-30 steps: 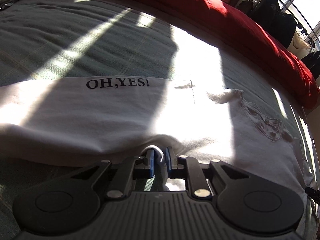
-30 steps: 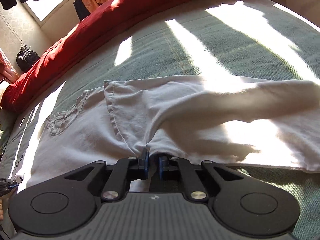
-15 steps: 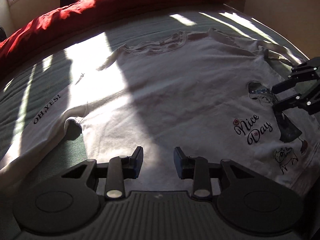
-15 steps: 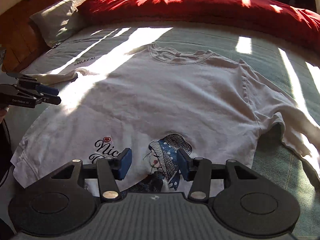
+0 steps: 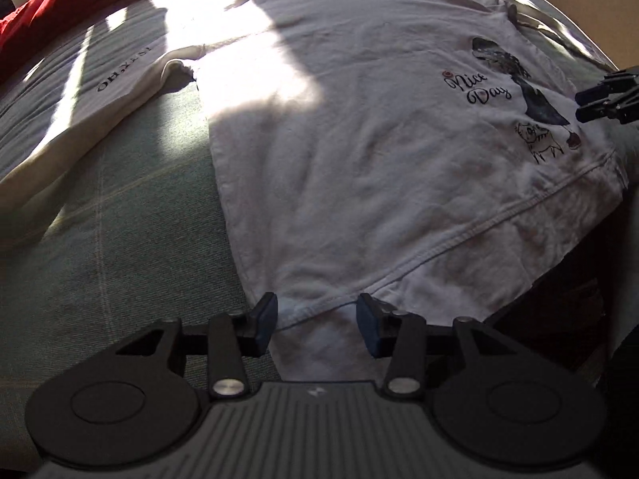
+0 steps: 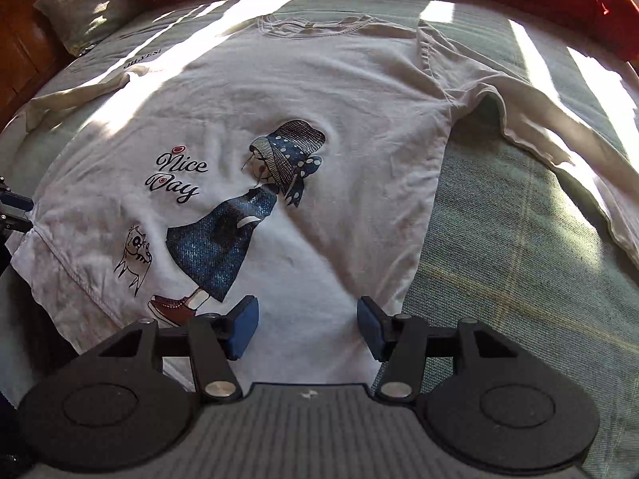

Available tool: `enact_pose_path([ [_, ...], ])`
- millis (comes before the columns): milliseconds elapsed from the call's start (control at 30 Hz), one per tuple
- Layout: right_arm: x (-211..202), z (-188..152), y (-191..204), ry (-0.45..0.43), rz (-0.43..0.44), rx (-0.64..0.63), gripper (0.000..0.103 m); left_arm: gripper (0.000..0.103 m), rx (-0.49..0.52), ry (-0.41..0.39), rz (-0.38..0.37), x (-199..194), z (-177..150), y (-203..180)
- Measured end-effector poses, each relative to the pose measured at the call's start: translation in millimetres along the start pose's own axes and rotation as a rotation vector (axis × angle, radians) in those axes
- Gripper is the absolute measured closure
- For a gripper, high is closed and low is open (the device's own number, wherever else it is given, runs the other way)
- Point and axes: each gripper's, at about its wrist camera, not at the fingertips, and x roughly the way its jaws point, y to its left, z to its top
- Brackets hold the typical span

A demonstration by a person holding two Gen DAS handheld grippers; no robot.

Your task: Fold clothes

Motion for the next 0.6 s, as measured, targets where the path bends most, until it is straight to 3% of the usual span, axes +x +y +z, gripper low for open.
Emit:
enact_pose_path([
  [67,-5.7,4.6,13.8,-0.021,-0.003,-0.045,0.042,0.059,0.011,-0.042,0.005,-7.6,7.5,-6.6],
  [167,-5.6,17.4,37.4,-0.064,0.059,-0.084,0.038,0.057,0.033,-0.079,-0.004,-1.6,18.7,-22.2],
  [367,-0.2,12.3,52.7,-0.059,0.07,-0.082,0.038,0.054,0.074,-0.055,0.015,22.4,3.4,-48.4],
  [433,-1.1,6.8,53.1,-0.055,0.067,-0.074,0.035,0.05,0.057,-0.047,0.018,17.8,-9.0,-47.0],
  [500,-2.0,1.3,53.5,-0.051,0.064,-0.067,0.025,0.043,0.072,-0.012,0.016,13.2,-18.5,-46.1],
  [600,-3.4,-7.0,54.1,-0.044,0.06,-0.056,0.022,0.043,0.108,0.029,0.029,3.1,-20.7,-44.5],
])
